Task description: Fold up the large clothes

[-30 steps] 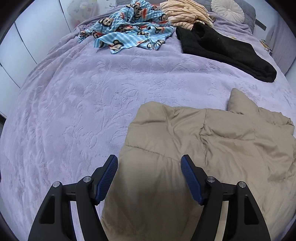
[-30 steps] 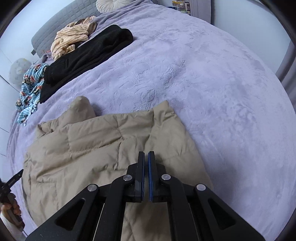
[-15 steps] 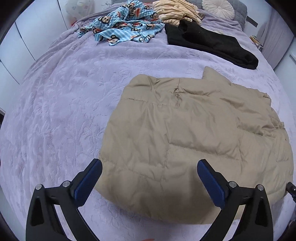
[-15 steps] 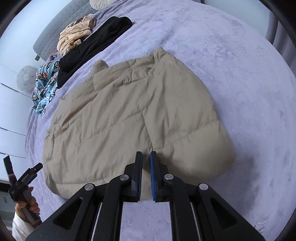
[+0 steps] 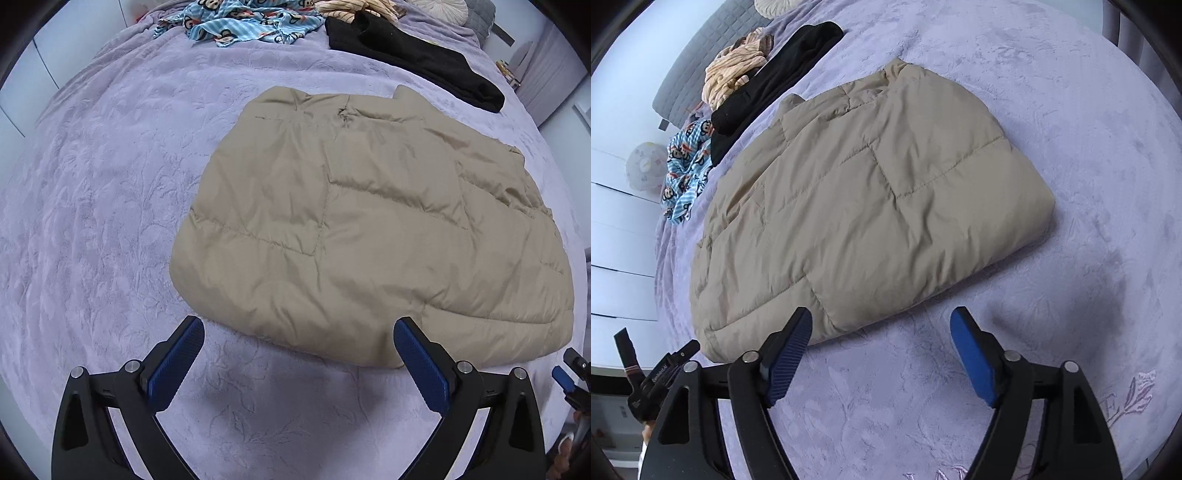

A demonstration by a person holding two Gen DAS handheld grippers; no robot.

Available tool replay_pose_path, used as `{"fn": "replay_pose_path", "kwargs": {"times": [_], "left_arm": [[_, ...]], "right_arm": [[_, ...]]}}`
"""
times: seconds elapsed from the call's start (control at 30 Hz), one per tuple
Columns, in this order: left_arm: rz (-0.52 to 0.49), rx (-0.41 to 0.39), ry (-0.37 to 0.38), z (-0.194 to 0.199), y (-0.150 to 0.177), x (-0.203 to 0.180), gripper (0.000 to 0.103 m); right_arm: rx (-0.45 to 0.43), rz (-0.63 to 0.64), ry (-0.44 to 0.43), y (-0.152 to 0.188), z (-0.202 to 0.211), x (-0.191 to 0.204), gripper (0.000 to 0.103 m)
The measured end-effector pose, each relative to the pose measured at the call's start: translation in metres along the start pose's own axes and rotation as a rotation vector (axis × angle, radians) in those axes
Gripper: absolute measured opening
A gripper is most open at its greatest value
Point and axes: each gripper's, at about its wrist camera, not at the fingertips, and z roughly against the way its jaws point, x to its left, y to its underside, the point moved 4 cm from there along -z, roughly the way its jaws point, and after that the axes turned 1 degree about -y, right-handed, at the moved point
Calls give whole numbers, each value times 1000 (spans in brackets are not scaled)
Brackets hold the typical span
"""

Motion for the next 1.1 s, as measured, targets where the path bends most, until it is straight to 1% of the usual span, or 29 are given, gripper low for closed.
{"fn": "replay_pose_path", "kwargs": {"times": [0.07, 0.2, 0.27, 0.37, 0.4, 0.63, 0.7, 0.87, 0.97, 1.1], "left_arm": [[16, 1, -2, -3, 4, 1, 103], [14, 17, 2, -10, 11, -1, 103], [13, 33, 18, -15, 14, -2, 103], [6, 38, 23, -17, 15, -4, 103], [5, 39, 26, -18, 15, -5, 103], [25, 55, 57, -24, 17, -5, 103], [45, 56, 85, -25, 18, -2, 103], [129, 60, 183, -26, 19, 9, 103], [169, 65, 224, -28, 18, 15, 103], [229, 63, 297, -32, 18, 25, 103]], "right_arm": [[13, -19, -16, 4, -3, -2, 82], [48, -38, -50, 13, -13, -4, 90], [62, -31, -53, 16, -18, -4, 90], [79, -52, -74, 18, -24, -5, 92], [82, -65, -84, 18, -26, -6, 94], [63, -154, -158, 17, -33, -12, 95], [54, -183, -181, 16, -34, -15, 95], [21, -252, -259, 11, -35, -19, 95], [0, -322, -310, 8, -37, -23, 95], [-30, -409, -340, 2, -44, -30, 95]]}}
